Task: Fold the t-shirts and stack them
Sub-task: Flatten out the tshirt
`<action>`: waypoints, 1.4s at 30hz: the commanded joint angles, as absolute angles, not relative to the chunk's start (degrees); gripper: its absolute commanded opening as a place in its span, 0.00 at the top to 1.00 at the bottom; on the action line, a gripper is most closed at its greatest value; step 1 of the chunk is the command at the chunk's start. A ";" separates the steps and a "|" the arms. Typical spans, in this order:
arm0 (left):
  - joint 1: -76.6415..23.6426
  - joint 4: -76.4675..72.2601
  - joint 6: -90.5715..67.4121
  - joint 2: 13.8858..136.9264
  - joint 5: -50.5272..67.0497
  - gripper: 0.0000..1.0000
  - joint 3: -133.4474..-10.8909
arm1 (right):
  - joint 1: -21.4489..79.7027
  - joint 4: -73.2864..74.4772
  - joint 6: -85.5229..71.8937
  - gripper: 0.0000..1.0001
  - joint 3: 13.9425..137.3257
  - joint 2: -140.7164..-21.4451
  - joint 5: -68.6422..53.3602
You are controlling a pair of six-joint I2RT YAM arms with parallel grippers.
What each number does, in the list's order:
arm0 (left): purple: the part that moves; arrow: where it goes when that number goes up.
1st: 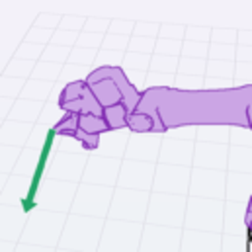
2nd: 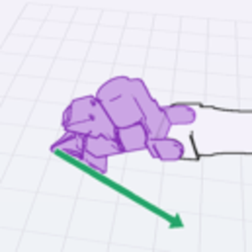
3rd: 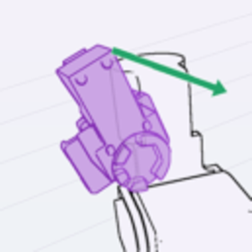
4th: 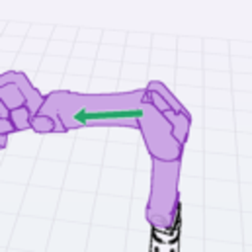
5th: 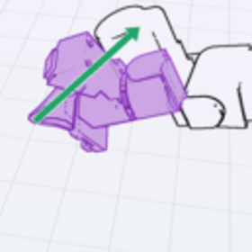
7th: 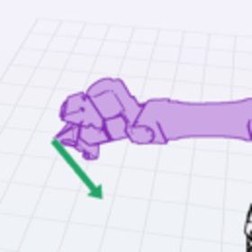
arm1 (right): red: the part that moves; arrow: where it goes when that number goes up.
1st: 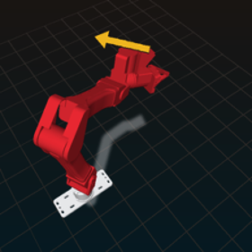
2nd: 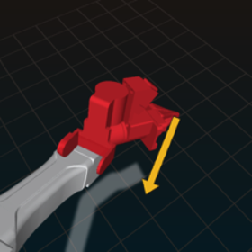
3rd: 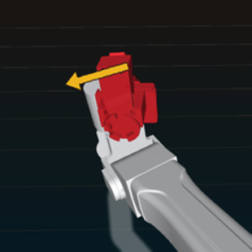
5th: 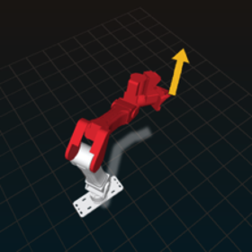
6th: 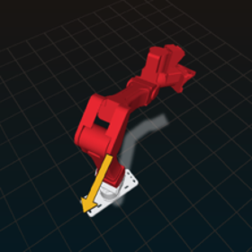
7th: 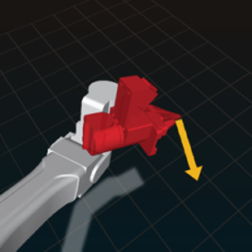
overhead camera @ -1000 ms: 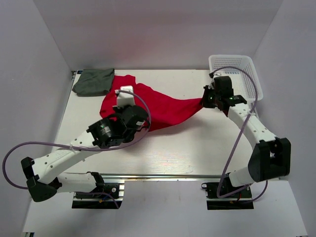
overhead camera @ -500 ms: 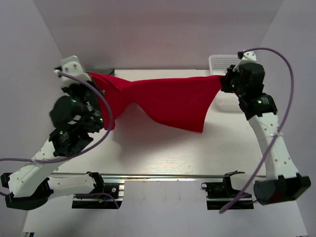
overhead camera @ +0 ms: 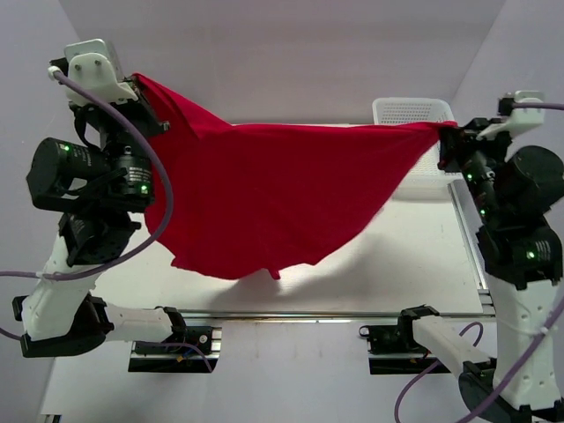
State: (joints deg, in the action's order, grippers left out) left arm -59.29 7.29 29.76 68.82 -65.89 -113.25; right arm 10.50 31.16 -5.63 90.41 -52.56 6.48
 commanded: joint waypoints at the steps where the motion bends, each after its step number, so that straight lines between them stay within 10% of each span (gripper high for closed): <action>1: -59.50 15.27 28.32 66.63 -56.10 1.00 -119.34 | 10.28 31.99 -4.75 1.00 95.00 -50.36 10.10; 22: -58.45 37.61 16.45 59.50 -18.47 1.00 -119.88 | 10.20 40.25 -9.23 1.00 99.23 -41.92 3.43; 34: -58.45 39.21 15.28 64.34 -20.91 1.00 -122.62 | 10.28 39.30 -10.37 1.00 99.06 -42.10 6.58; 42: -58.45 10.44 33.63 59.16 -36.00 1.00 -93.90 | 10.28 30.15 -11.69 1.00 83.35 -47.10 8.88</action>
State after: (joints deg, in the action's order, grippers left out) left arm -58.67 26.17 23.57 59.68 -27.64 -100.86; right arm 10.50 36.42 -10.79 87.57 -43.90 7.20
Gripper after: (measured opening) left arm 0.019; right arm 0.020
